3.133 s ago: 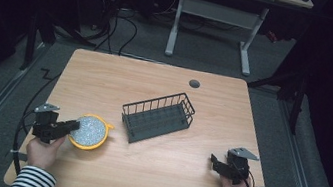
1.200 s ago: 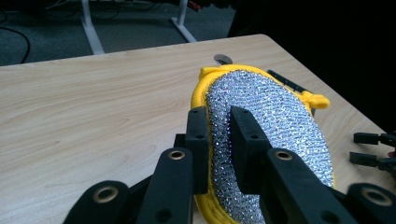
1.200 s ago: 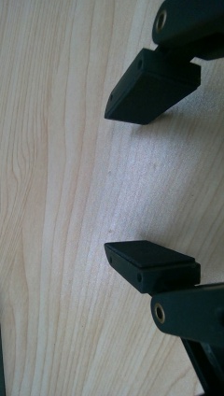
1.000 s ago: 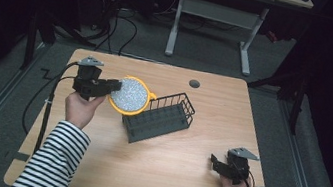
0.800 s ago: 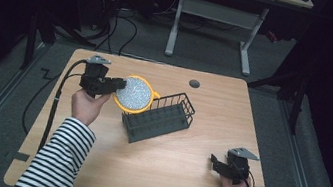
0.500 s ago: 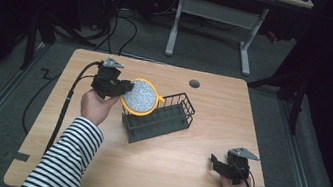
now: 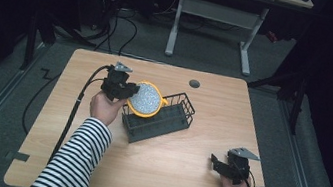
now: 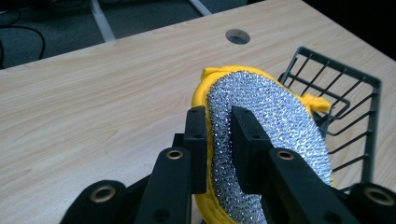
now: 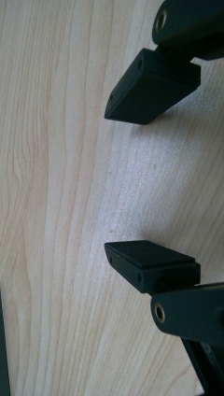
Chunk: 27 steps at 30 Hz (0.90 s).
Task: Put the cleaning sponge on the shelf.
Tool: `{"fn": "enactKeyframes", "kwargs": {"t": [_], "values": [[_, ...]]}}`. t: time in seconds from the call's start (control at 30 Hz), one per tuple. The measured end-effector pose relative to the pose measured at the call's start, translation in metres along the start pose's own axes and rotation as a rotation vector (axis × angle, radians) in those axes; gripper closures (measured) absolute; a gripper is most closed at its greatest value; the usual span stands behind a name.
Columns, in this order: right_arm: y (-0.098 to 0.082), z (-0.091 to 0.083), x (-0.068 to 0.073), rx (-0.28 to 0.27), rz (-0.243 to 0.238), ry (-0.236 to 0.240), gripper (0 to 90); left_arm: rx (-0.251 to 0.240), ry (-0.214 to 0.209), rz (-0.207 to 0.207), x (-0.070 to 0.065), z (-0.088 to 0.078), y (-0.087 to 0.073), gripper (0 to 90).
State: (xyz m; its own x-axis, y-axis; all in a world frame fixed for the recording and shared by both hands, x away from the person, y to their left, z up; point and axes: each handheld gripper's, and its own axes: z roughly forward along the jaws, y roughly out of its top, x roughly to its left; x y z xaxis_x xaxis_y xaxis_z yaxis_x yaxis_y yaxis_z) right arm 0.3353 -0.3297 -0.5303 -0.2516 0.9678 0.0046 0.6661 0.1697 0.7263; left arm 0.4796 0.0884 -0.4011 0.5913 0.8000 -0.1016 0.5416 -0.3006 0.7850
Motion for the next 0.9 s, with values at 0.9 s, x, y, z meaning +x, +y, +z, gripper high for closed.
{"fn": "enactKeyframes", "kwargs": {"t": [0.9], "values": [[0.000,0.000,0.001,0.002,-0.003,-0.003,30.5,0.014,-0.038,0.076,-0.026,0.001,-0.019,74.5]]}}
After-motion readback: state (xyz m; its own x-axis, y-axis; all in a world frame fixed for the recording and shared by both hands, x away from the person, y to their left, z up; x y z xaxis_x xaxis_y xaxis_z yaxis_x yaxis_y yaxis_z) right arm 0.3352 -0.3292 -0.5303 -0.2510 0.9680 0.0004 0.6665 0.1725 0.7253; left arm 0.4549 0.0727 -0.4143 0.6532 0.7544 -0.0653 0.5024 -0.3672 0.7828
